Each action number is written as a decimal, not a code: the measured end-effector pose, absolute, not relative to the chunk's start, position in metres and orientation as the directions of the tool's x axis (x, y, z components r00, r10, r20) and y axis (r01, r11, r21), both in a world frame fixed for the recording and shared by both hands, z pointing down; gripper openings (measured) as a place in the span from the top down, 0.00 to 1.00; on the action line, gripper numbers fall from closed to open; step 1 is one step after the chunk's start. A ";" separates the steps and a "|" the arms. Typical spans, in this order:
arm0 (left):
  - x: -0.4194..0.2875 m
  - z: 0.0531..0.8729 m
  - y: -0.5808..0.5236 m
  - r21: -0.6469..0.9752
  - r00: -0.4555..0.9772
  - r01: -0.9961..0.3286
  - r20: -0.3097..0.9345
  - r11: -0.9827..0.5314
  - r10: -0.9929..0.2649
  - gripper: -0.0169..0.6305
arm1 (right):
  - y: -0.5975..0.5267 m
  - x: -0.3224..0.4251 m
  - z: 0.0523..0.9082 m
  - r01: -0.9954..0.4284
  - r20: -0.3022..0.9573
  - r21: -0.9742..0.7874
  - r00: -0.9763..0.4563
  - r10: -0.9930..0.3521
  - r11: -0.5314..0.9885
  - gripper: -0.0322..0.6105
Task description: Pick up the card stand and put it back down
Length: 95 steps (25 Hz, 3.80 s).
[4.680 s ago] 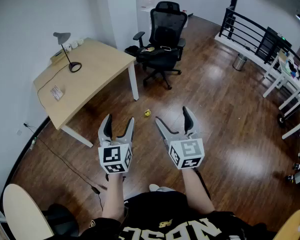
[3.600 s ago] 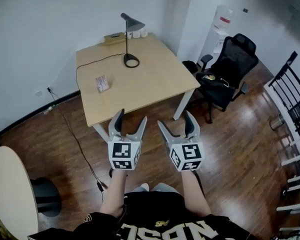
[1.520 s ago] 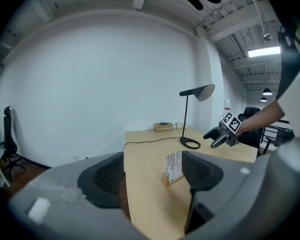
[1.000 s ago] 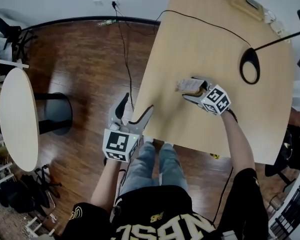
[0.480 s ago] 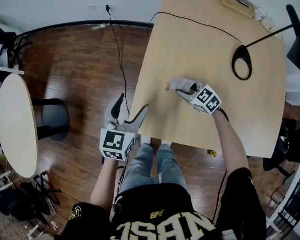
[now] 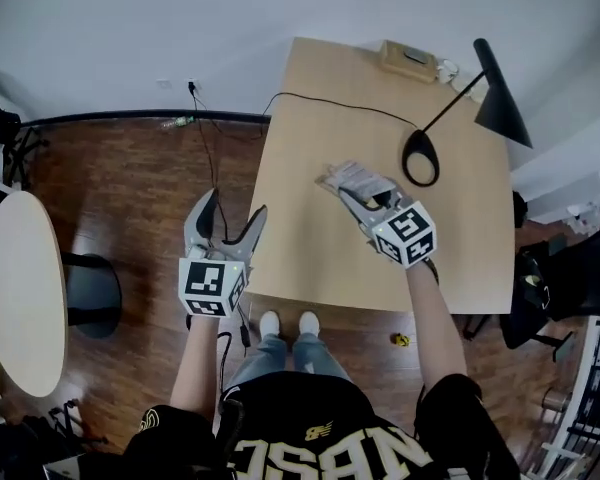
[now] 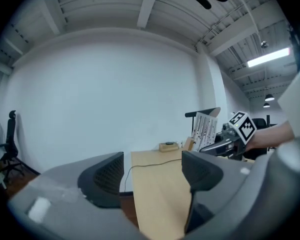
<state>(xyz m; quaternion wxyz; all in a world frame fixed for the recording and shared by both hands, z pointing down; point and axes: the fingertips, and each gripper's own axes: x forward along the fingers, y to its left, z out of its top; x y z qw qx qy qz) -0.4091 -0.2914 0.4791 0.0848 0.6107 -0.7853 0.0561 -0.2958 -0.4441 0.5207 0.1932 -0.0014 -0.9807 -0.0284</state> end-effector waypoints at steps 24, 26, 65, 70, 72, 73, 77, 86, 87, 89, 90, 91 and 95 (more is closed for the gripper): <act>-0.391 0.361 -0.277 -0.093 -0.399 -0.913 -0.012 0.398 -0.917 0.46 | -0.415 -0.189 0.360 -0.693 -0.019 -0.029 -0.720 -0.694 0.720 0.72; -0.393 0.361 -0.278 -0.065 -0.393 -0.917 -0.018 0.394 -0.919 0.44 | -0.413 -0.188 0.365 -0.692 -0.008 -0.024 -0.721 -0.692 0.721 0.72; -0.242 0.470 -0.407 -0.058 0.057 -0.996 0.252 -0.074 -0.966 0.40 | -0.466 0.081 0.567 -0.839 0.384 0.075 -0.475 -0.792 0.540 0.72; -0.190 0.494 -0.437 -0.062 0.179 -0.977 0.295 -0.206 -0.938 0.40 | -0.461 0.132 0.630 -0.821 0.494 0.069 -0.466 -0.734 0.567 0.72; -0.166 0.506 -0.446 -0.066 0.239 -0.960 0.316 -0.272 -0.918 0.40 | -0.465 0.145 0.653 -0.803 0.520 0.071 -0.477 -0.708 0.592 0.72; -0.154 0.512 -0.450 -0.068 0.268 -0.950 0.327 -0.305 -0.906 0.40 | -0.469 0.150 0.664 -0.793 0.537 0.074 -0.479 -0.694 0.604 0.72; -0.120 0.530 -0.460 -0.064 0.341 -0.919 0.362 -0.388 -0.868 0.40 | -0.494 0.155 0.693 -0.729 0.577 0.099 -0.512 -0.636 0.677 0.72; -0.092 0.575 -0.478 -0.044 0.356 -0.910 0.423 -0.411 -0.833 0.40 | -0.580 0.125 0.700 -0.681 0.421 -0.009 -0.666 -0.615 0.732 0.74; -0.094 0.579 -0.480 -0.043 0.348 -0.914 0.430 -0.404 -0.833 0.40 | -0.591 0.115 0.700 -0.668 0.399 -0.012 -0.686 -0.609 0.744 0.74; -0.101 0.585 -0.484 -0.043 0.329 -0.922 0.441 -0.386 -0.835 0.40 | -0.612 0.092 0.700 -0.641 0.350 -0.018 -0.723 -0.595 0.768 0.74; -0.105 0.588 -0.486 -0.044 0.320 -0.925 0.444 -0.377 -0.837 0.40 | -0.621 0.081 0.701 -0.628 0.327 -0.023 -0.740 -0.588 0.778 0.74; -0.109 0.590 -0.488 -0.045 0.312 -0.928 0.445 -0.369 -0.839 0.40 | -0.629 0.070 0.702 -0.618 0.308 -0.029 -0.753 -0.581 0.786 0.74; -0.131 0.598 -0.493 -0.043 0.281 -0.941 0.450 -0.335 -0.848 0.40 | -0.644 0.035 0.705 -0.586 0.240 -0.042 -0.792 -0.561 0.809 0.74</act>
